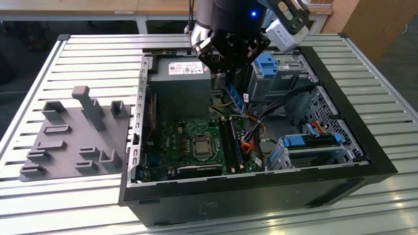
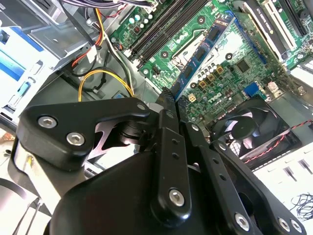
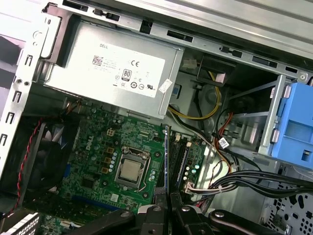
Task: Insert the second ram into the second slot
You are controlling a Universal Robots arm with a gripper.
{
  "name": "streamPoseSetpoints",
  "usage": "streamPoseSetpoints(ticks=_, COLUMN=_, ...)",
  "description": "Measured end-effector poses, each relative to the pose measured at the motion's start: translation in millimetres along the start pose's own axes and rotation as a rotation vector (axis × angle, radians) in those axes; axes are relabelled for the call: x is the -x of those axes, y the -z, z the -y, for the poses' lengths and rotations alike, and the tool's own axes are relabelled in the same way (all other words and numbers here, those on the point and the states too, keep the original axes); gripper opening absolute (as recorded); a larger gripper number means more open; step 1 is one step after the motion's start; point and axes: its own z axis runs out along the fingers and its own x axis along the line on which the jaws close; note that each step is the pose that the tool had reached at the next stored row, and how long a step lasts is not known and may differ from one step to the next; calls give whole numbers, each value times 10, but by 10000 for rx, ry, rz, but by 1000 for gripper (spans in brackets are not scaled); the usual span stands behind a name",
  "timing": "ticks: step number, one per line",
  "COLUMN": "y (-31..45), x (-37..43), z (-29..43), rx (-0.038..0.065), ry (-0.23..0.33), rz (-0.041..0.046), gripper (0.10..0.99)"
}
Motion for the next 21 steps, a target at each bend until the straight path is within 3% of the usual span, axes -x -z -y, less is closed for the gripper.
streamPoseSetpoints(ticks=21, y=-25, x=1, z=2, rx=-22, ry=-310, rz=-7, gripper=137)
